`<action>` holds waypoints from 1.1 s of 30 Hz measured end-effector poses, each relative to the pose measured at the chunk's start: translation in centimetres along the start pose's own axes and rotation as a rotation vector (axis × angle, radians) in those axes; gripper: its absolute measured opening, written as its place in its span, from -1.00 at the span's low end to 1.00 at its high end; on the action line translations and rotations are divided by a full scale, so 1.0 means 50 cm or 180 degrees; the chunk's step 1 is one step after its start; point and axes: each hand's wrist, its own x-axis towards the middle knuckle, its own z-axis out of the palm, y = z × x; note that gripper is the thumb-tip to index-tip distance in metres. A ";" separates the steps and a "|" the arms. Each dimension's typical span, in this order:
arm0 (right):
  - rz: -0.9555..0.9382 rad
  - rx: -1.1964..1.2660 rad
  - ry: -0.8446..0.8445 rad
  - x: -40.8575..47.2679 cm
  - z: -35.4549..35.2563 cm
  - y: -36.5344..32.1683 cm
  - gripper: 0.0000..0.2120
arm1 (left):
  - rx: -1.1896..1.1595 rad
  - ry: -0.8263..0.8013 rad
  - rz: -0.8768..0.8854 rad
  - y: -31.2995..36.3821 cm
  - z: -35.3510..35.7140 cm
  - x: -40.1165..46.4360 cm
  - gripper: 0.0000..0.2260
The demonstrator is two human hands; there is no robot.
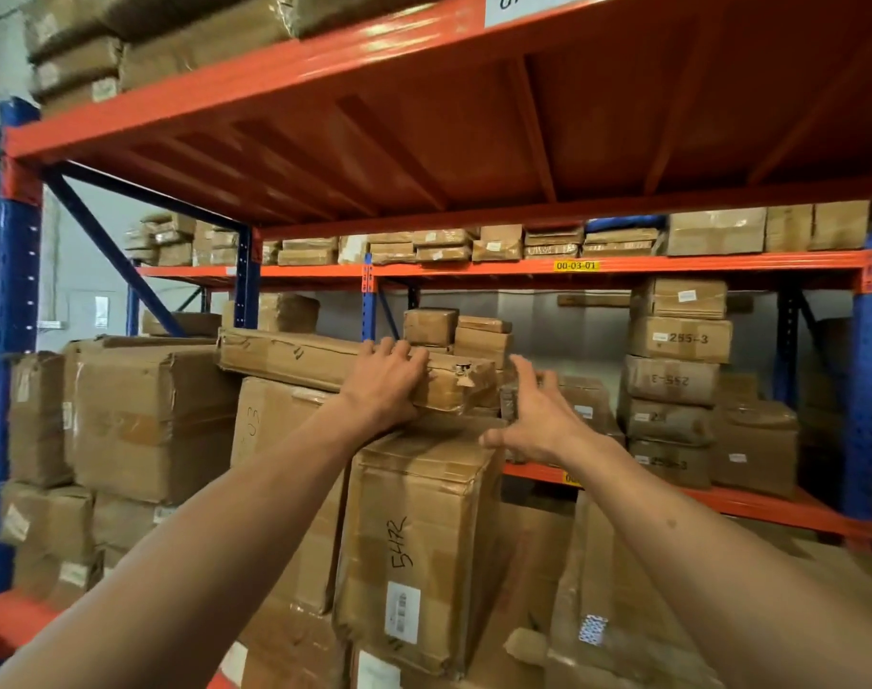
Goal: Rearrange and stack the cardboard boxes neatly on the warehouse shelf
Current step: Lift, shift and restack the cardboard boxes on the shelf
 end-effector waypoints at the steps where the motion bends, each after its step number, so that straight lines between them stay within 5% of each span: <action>1: -0.0083 0.0041 0.0049 0.007 0.000 0.000 0.12 | 0.0059 0.0113 0.0133 0.004 -0.002 0.001 -0.33; 5: -0.0510 -0.0173 0.0096 0.026 0.008 -0.006 0.01 | -0.0220 0.0247 0.0491 -0.001 -0.009 -0.009 -0.15; 9: -0.0762 -0.0158 0.0323 0.046 0.016 0.017 -0.22 | 0.0047 -0.0263 -0.0052 -0.090 -0.019 -0.032 -0.16; 17: -0.0828 0.0402 0.0658 0.027 0.025 0.041 -0.27 | 0.0247 -0.0617 -0.0630 -0.112 -0.023 -0.045 -0.17; 21: -0.0927 0.0919 0.0963 0.005 0.045 -0.005 -0.26 | -0.0557 0.0125 0.0279 -0.009 -0.025 -0.025 -0.09; 24: -0.0691 0.1358 0.0686 0.004 0.033 0.002 -0.14 | -0.1022 0.0404 0.0703 0.005 -0.043 -0.038 -0.33; 28: -0.0222 0.1204 0.0331 0.016 0.001 0.050 -0.03 | -0.1400 0.0414 0.0840 -0.073 -0.059 -0.100 -0.34; 33: 0.0126 0.1972 -0.0549 0.024 0.027 0.014 0.19 | -0.0998 0.0080 0.0104 -0.106 -0.096 -0.161 -0.25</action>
